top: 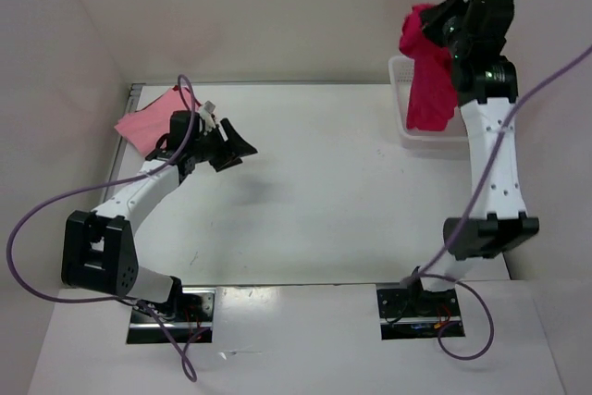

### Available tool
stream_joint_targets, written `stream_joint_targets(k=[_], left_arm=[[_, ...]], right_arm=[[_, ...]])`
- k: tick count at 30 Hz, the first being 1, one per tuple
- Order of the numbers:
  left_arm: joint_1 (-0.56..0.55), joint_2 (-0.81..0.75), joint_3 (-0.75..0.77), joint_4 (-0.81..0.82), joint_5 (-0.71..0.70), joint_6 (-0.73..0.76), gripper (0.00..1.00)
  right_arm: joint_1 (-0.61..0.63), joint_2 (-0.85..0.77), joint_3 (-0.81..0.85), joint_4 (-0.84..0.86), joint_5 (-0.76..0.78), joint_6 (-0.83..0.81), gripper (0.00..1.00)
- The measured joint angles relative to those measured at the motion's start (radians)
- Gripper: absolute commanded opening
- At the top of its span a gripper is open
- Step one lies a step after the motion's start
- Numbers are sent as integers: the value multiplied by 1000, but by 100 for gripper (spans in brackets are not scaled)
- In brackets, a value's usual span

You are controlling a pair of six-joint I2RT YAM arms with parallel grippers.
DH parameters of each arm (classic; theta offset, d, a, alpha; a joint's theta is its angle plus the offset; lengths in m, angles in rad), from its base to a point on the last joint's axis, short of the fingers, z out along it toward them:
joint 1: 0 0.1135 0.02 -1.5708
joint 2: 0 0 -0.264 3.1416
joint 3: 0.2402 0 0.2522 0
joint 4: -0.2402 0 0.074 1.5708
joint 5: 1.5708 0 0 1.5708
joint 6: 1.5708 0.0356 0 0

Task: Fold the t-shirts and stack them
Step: Move the tshirt to the center of the board

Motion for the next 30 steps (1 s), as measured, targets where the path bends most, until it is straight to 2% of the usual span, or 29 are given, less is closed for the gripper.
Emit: stream_joint_targets(k=[5,11,13,16,17,20,21,24,26,29,30], left_arm=[[37,9,8,21,-5,-40,75],[161,5,2,26,-20,-70,76],[201,-9,-16,31,-21,-73,76],[254,-34,-51,31,-22,-74,77],[263,-44,-63,31,-22,-72,77],[271,-60,-95,28,-22,-67,78],[271,-63,-107,26,-22,-64,78],[270,-68,-146,12,-28,-42,78],[263,-71,-166,-11,-44,-22,78],[246,-77,-185,-42,-85,10,78],[242,-82,-190,-52,-95,15,78]], right_arm=[[72,-161,56,190,-378,151,1],[134,-144,100,358,-699,306,1],[157,-142,27,387,-753,314,2],[167,-188,-246,433,-784,301,6],[163,-193,-361,458,-788,291,8],[133,-179,-705,451,-766,262,28],[118,-156,-788,418,-751,254,46],[65,-76,-973,316,-670,221,61],[43,-70,-1046,248,-621,198,61],[87,-108,-1068,195,-546,156,36],[117,-125,-1068,187,-527,143,20]])
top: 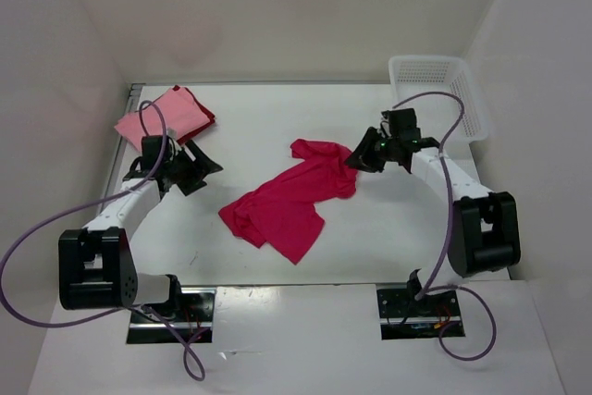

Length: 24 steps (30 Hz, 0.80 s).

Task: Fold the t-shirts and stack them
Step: Move the tshirt to the center of the board, then flatten out the tshirt

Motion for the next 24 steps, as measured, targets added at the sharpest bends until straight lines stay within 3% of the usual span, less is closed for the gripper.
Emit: stream_joint_targets(k=[2,6,10,11,17,22,24], left_arm=[[-6,-24,-23,-13,-21,8,78],[-8,-81,-95,-31,-45,-1,77],[-27,-92,-154,-65,-48,-24,77],[-40,-92,-161,-74,-48,-31,77],[-143,-82,-188,-74,-48,-78,70],[-209,-17,-209,-47,-58,-115,60],[-216,0,-217,-35,-59,-133,51]], right_arm=[[92,-40,0,-19,51,-26,13],[372,-48,6,-61,101,-75,16],[658,73,74,-150,141,-136,55],[704,108,87,-162,151,-156,58],[834,228,101,-205,230,-186,70],[903,281,150,-205,330,-184,70],[917,286,157,-203,362,-180,71]])
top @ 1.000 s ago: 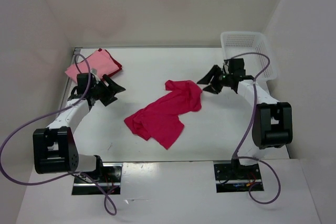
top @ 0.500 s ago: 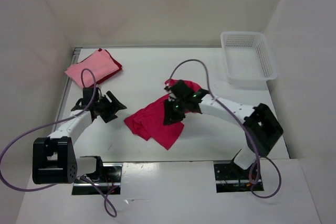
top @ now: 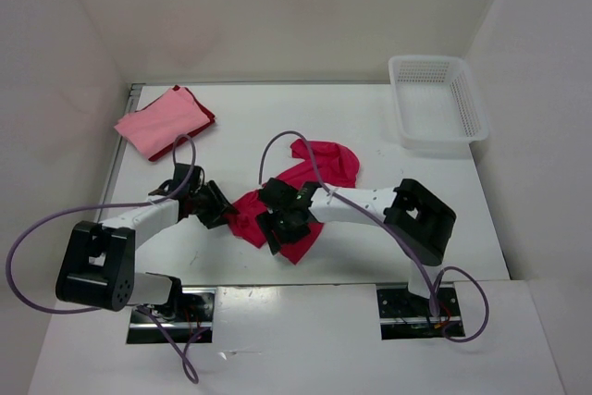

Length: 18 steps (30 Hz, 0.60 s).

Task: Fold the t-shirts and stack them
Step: Flatten out the tshirt

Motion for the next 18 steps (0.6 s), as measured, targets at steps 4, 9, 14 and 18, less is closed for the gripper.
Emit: stream_joint_targets(k=[4,9,14,18], left_arm=[[-1,6,-3,19,-16,-18,31],[-1,7,0,41,-29,-31,15],[-2,-5,37,38,-42,-31,7],[-2,-27,95,34,-49,-32,6]], right_arm=[[16,0,0,3,43,4,70],[27,34,-1,16,126,13,31],[28,38,-3,32,177,37,0],[29,36,29,8,204,46,0]])
